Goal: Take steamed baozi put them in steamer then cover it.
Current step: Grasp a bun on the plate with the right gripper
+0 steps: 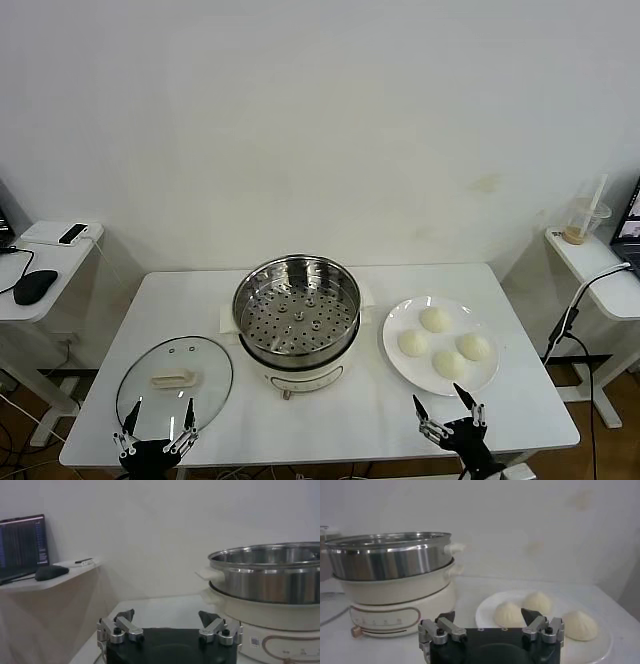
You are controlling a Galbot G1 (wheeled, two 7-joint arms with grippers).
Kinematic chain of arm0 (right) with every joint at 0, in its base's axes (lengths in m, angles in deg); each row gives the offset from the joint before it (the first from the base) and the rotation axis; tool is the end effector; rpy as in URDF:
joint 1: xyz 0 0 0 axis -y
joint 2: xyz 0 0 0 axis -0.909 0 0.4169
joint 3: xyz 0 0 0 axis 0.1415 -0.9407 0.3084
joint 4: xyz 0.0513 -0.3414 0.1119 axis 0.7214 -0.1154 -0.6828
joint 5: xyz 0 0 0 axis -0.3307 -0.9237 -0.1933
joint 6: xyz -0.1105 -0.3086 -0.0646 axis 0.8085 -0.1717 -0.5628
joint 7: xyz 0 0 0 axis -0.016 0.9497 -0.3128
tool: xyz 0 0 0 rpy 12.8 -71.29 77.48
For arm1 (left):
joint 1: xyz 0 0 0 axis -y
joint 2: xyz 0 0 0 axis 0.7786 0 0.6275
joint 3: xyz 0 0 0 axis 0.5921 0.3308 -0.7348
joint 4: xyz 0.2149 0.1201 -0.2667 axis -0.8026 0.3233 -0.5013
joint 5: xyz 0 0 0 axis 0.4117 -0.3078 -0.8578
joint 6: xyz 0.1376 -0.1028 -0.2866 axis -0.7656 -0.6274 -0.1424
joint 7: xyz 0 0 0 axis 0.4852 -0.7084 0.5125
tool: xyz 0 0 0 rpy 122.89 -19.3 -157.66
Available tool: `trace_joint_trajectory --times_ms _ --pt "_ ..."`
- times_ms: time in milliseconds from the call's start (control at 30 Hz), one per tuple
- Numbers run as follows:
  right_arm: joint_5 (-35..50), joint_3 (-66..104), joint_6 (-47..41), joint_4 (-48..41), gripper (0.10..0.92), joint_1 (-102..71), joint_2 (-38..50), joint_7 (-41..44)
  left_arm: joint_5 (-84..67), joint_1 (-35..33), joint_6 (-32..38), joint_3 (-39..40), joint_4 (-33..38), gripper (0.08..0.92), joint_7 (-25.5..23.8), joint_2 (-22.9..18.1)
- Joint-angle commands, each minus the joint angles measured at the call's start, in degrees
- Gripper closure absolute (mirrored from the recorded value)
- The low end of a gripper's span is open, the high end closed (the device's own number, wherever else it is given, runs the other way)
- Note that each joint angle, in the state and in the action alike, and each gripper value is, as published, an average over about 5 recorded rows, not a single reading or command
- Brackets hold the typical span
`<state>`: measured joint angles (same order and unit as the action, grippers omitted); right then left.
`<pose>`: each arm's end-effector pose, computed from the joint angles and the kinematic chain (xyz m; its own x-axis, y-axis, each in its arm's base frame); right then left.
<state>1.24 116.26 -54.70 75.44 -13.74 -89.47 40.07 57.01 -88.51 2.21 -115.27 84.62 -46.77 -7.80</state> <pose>0.1150 -0.1071 -0.3366 -0.9520 -0.1923 0.2383 -0.2292 0.9635 -0.1381 0.0510 0.0599 -0.3183 -0.9737 -0.1438 0.1766 -0.1143 0.9793 0.1672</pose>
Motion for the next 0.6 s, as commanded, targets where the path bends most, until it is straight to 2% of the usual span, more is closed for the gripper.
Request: trace_joint_trajectory --times_ms 33,300,433,600 --pt "-8.8 2.84 -0.76 -0.91 0.203 3.46 2.7 -0.22 4.62 0.08 -6.62 -0.25 2.24 0.177 -1.0 0.39" --pt "-23.71 6.21 -5.76 -7.6 0.203 16.13 14.89 6.17 13.89 -0.29 -5.88 -0.79 1.9 0.177 -6.09 0.19" --pt "-29.7 3.97 -9.77 -11.68 0.203 24.28 23.13 13.52 15.62 -0.09 -5.74 -0.73 1.67 0.177 -7.14 -0.13" --pt "-38.24 -4.29 -10.18 -18.6 0.203 37.81 33.53 23.47 17.44 0.45 -5.46 -0.47 1.66 0.177 -7.67 -0.5"
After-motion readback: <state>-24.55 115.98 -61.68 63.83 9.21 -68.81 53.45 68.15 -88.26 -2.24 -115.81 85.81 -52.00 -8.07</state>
